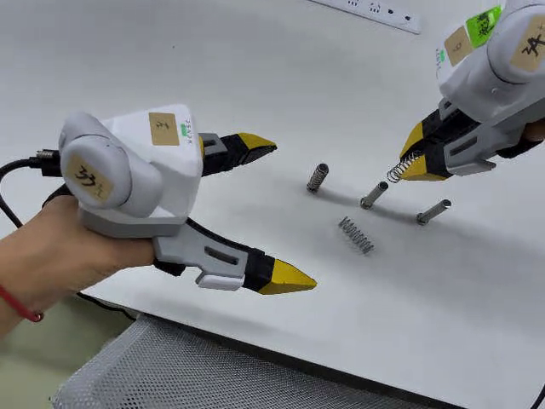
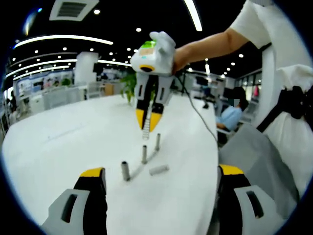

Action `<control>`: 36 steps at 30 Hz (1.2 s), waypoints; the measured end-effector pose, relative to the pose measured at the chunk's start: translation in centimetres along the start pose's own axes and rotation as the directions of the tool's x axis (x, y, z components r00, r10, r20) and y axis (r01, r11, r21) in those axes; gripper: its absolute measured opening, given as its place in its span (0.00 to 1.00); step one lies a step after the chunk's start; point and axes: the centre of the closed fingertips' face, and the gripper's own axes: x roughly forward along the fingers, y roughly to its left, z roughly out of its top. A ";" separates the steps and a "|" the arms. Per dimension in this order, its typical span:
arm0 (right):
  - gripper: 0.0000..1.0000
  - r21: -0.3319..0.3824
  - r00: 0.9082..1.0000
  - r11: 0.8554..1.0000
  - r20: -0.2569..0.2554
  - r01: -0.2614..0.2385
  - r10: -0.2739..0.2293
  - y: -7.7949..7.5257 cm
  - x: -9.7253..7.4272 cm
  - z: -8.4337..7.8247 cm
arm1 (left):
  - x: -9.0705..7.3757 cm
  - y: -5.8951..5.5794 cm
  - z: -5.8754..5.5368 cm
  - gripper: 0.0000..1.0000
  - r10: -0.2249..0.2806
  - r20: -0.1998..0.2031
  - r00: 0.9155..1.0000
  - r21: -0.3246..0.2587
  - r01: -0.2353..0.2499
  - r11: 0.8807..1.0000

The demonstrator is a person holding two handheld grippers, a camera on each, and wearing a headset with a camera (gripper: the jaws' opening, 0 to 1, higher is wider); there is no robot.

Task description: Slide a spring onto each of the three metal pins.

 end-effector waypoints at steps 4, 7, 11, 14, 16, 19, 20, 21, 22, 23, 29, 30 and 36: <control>0.12 0.009 1.000 1.000 -0.006 -0.009 0.009 0.0 0.5 -0.1 | 0.1 0.0 -0.1 0.95 -0.002 0.000 1.000 -0.006 0.002 1.000; 0.12 0.013 1.000 1.000 -0.007 -0.013 0.013 0.0 0.9 -0.2 | 0.1 0.1 -0.1 0.95 -0.003 0.004 1.000 -0.010 0.003 1.000; 0.12 0.018 1.000 1.000 -0.007 -0.016 0.016 -0.1 1.2 -0.2 | 0.2 0.1 -0.2 0.96 -0.003 0.004 1.000 -0.017 0.003 1.000; 0.12 0.022 1.000 1.000 -0.010 -0.020 0.020 -0.1 1.4 -0.3 | 0.2 0.1 -0.2 0.95 -0.003 0.007 1.000 -0.022 0.003 1.000; 0.12 0.022 1.000 1.000 -0.009 -0.022 0.022 -0.1 1.5 -0.3 | 0.2 0.1 -0.3 0.95 -0.003 0.006 1.000 -0.022 0.003 1.000; 0.12 0.022 1.000 0.999 -0.011 -0.023 0.023 -0.2 1.7 -0.4 | 0.2 0.1 -0.3 0.95 -0.003 0.009 1.000 -0.025 0.003 1.000; 0.12 0.024 1.000 0.999 -0.012 -0.023 0.023 -0.2 1.7 -0.4 | 0.3 0.1 -0.3 0.95 -0.004 0.009 1.000 -0.026 0.004 1.000; 0.12 0.026 1.000 0.999 -0.013 -0.024 0.025 -0.2 1.8 -0.5 | 0.3 0.1 -0.3 0.95 -0.004 0.011 1.000 -0.026 0.005 1.000; 0.12 0.027 1.000 0.999 -0.014 -0.024 0.025 -0.2 1.9 -0.5 | 0.3 0.0 -0.3 0.95 -0.005 0.012 1.000 -0.027 0.005 1.000; 0.12 0.029 1.000 0.999 -0.014 -0.024 0.024 -0.2 2.0 -0.6 | 0.3 0.0 -0.3 0.95 -0.005 0.012 1.000 -0.028 0.005 1.000; 0.12 0.029 0.999 0.999 -0.016 -0.030 0.030 0.0 2.3 -0.7 | 0.3 0.0 -0.3 0.95 -0.005 0.016 1.000 -0.033 0.005 0.999; 0.12 0.029 0.999 0.999 -0.016 -0.030 0.031 0.0 2.3 -0.7 | 0.3 0.0 -0.3 0.95 -0.004 0.016 1.000 -0.033 0.005 0.999; 0.12 0.031 0.999 0.999 -0.017 -0.032 0.032 0.1 2.6 -0.6 | 0.3 0.0 -0.3 0.94 -0.003 0.021 1.000 -0.038 0.004 0.999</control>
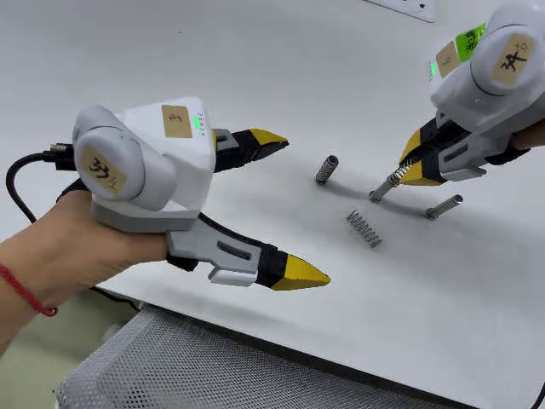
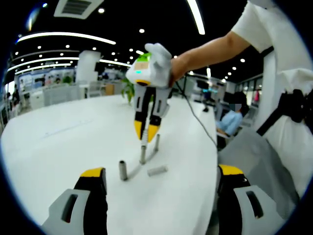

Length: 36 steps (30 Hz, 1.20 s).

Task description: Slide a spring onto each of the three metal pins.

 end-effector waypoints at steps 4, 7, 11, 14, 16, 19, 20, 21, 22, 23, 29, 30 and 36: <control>0.12 -0.001 1.000 1.000 -0.001 0.002 -0.002 0.1 0.1 0.0 | 0.0 0.1 0.0 0.94 0.001 0.003 1.000 -0.002 -0.001 1.000; 0.12 0.000 1.000 1.000 -0.001 0.003 -0.003 0.1 0.3 0.1 | 0.0 0.1 0.0 0.94 0.001 0.005 1.000 -0.003 -0.001 1.000; 0.12 -0.005 1.000 1.000 -0.005 0.005 -0.005 0.3 0.7 0.1 | 0.0 0.2 0.0 0.94 0.003 0.008 1.000 -0.007 -0.003 1.000; 0.12 -0.009 1.000 1.000 -0.008 0.006 -0.007 0.1 0.9 -0.1 | 0.0 0.1 0.0 0.94 0.002 0.010 1.000 -0.009 -0.001 1.000; 0.12 -0.012 1.000 1.000 -0.012 0.007 -0.007 0.0 1.1 -0.1 | 0.0 0.2 -0.1 0.93 0.002 0.010 1.000 -0.010 -0.002 1.000; 0.12 -0.010 1.000 1.000 -0.011 0.010 -0.011 0.0 1.3 -0.1 | 0.0 0.2 -0.1 0.93 0.002 0.012 1.000 -0.011 -0.002 1.000; 0.12 -0.008 1.000 1.000 -0.009 0.009 -0.010 0.0 1.5 0.0 | 0.0 0.2 -0.1 0.93 0.002 0.011 1.000 -0.010 -0.002 1.000; 0.12 -0.009 1.000 1.000 -0.010 0.010 -0.010 -0.1 1.6 0.0 | 0.0 0.2 -0.1 0.93 0.002 0.011 1.000 -0.010 -0.002 1.000; 0.12 -0.012 1.000 1.000 -0.010 0.010 -0.011 -0.1 1.8 -0.1 | 0.0 0.2 -0.2 0.93 0.003 0.011 1.000 -0.011 -0.003 1.000; 0.12 -0.013 1.000 1.000 -0.011 0.011 -0.011 -0.2 1.9 -0.1 | 0.0 0.3 -0.2 0.93 0.003 0.011 1.000 -0.011 -0.003 1.000; 0.12 -0.032 1.000 0.999 -0.024 0.019 -0.020 -0.1 2.7 -0.3 | -0.1 0.3 -0.2 0.93 0.003 0.011 1.000 -0.013 -0.003 1.000; 0.12 -0.030 1.000 0.999 -0.024 0.016 -0.017 -0.1 2.9 -0.4 | -0.1 0.3 -0.2 0.93 0.003 0.010 1.000 -0.012 -0.002 1.000; 0.12 -0.022 1.000 1.000 -0.028 0.013 -0.014 -0.2 3.6 -0.7 | -0.2 0.4 -0.4 0.93 0.005 0.009 1.000 -0.015 -0.005 1.000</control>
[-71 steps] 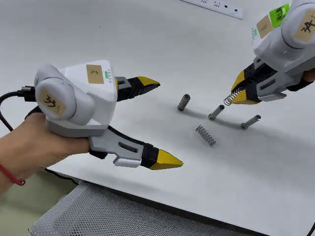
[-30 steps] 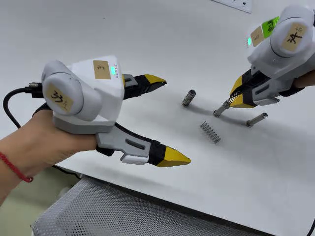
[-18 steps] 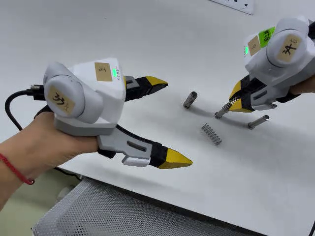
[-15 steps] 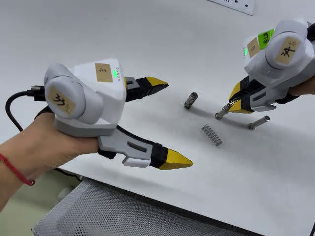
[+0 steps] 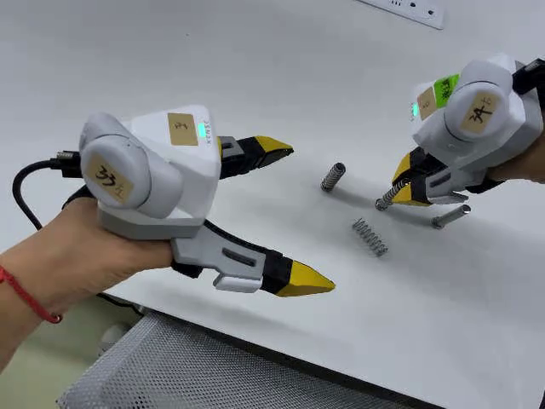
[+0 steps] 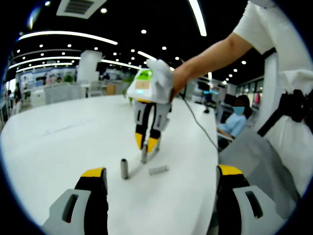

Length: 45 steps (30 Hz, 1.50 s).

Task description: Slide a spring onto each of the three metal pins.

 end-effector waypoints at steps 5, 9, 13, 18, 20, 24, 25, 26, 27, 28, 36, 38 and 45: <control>0.12 0.005 1.000 1.000 0.003 0.000 0.000 0.0 0.4 0.1 | -0.1 0.1 -0.1 0.93 0.002 -0.002 1.000 -0.004 -0.002 1.000; 0.12 0.010 1.000 1.000 0.001 -0.003 0.003 0.1 0.7 0.1 | -0.1 0.1 -0.2 0.93 0.004 -0.003 1.000 -0.005 -0.004 1.000; 0.12 0.012 1.000 1.000 0.002 -0.003 0.003 0.3 0.8 0.2 | -0.1 0.2 -0.2 0.93 0.005 -0.002 1.000 -0.006 -0.005 1.000; 0.12 0.016 1.000 1.000 0.004 -0.001 0.001 0.2 1.0 0.1 | -0.2 0.2 -0.2 0.93 0.005 -0.002 1.000 -0.007 -0.005 1.000; 0.12 0.018 1.000 1.000 0.004 -0.001 0.001 0.2 1.1 0.0 | -0.2 0.3 -0.2 0.93 0.006 -0.004 1.000 -0.006 -0.006 1.000; 0.13 0.017 1.000 1.000 0.005 -0.001 0.001 0.4 1.1 0.1 | -0.2 0.3 -0.2 0.93 0.007 -0.007 1.000 -0.004 -0.007 1.000; 0.13 0.021 1.000 1.000 0.009 -0.002 0.002 0.5 1.0 0.2 | -0.2 0.3 -0.2 0.93 0.007 -0.008 1.000 -0.003 -0.007 1.000; 0.14 0.024 1.000 1.000 0.013 -0.003 0.002 0.4 1.1 0.2 | -0.2 0.3 -0.2 0.93 0.007 -0.009 1.000 -0.002 -0.007 1.000; 0.14 0.024 1.000 1.000 0.014 -0.001 0.001 0.3 1.1 0.2 | -0.2 0.3 -0.2 0.93 0.007 -0.009 1.000 -0.002 -0.008 1.000; 0.15 0.023 1.000 1.000 0.014 0.001 -0.001 0.3 1.0 0.2 | -0.3 0.3 -0.1 0.92 0.008 -0.009 1.000 -0.001 -0.008 1.000; 0.20 0.034 0.999 0.999 0.043 0.013 -0.014 0.6 -0.1 0.7 | -0.3 0.3 0.1 0.92 0.006 -0.016 1.000 0.011 -0.006 1.000; 0.22 0.038 0.998 0.999 0.054 0.020 -0.022 0.6 -0.6 0.8 | -0.3 0.2 0.1 0.92 0.006 -0.018 1.000 0.013 -0.006 1.000; 0.28 0.079 0.988 0.995 0.139 0.056 -0.067 0.4 -2.6 1.1 | -0.6 0.1 0.2 0.92 0.006 -0.029 1.000 0.023 -0.005 1.000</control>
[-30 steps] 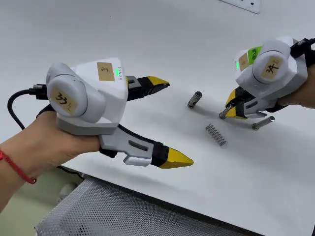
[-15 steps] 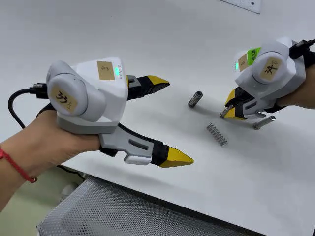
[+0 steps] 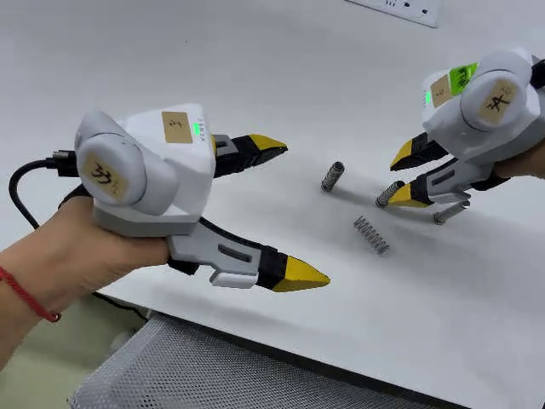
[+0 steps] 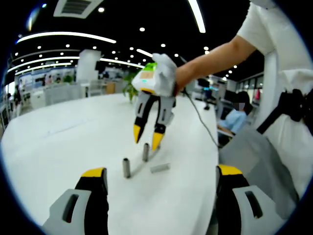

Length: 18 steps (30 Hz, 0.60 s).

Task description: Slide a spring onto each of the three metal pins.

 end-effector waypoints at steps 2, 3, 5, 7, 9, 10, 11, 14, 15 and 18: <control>0.31 0.019 0.999 1.000 0.032 0.010 -0.011 -0.1 -1.0 0.4 | -0.1 -0.1 0.1 0.92 0.001 -0.004 1.000 0.004 -0.001 1.000; 0.32 0.025 0.999 1.000 0.042 0.012 -0.013 -0.2 -1.3 0.5 | -0.2 -0.1 0.1 0.92 0.001 -0.005 1.000 0.005 -0.001 1.000; 0.35 0.029 0.998 0.999 0.065 0.025 -0.027 -0.1 -2.2 0.7 | -0.3 -0.1 0.1 0.92 0.001 -0.012 1.000 0.010 -0.001 1.000; 0.36 0.041 0.995 0.998 0.086 0.044 -0.048 0.0 -3.2 0.7 | -0.4 -0.2 0.1 0.92 0.002 -0.020 1.000 0.015 -0.001 1.000; 0.38 0.062 0.991 0.996 0.117 0.058 -0.065 0.2 -4.1 0.9 | -0.5 -0.3 0.3 0.92 0.001 -0.023 1.000 0.018 -0.001 1.000; 0.40 0.068 0.989 0.996 0.128 0.058 -0.067 0.3 -4.4 0.9 | -0.5 -0.3 0.3 0.92 0.001 -0.028 1.000 0.020 -0.001 1.000; 0.42 0.073 0.988 0.996 0.138 0.060 -0.070 0.6 -4.9 0.8 | -0.6 -0.4 0.3 0.92 0.001 -0.033 0.999 0.025 0.000 1.000; 0.48 0.087 0.984 0.993 0.152 0.077 -0.090 0.8 -5.6 0.2 | -0.7 -0.5 0.5 0.92 -0.001 -0.040 0.999 0.032 0.003 0.999; 0.48 0.103 0.981 0.991 0.166 0.085 -0.102 0.9 -6.1 0.0 | -0.7 -0.6 0.6 0.92 -0.003 -0.043 0.999 0.039 0.004 0.999; 0.56 0.157 0.966 0.984 0.229 0.085 -0.120 1.6 -7.3 -0.1 | -0.8 -0.7 0.7 0.92 -0.005 -0.054 0.999 0.048 0.008 0.999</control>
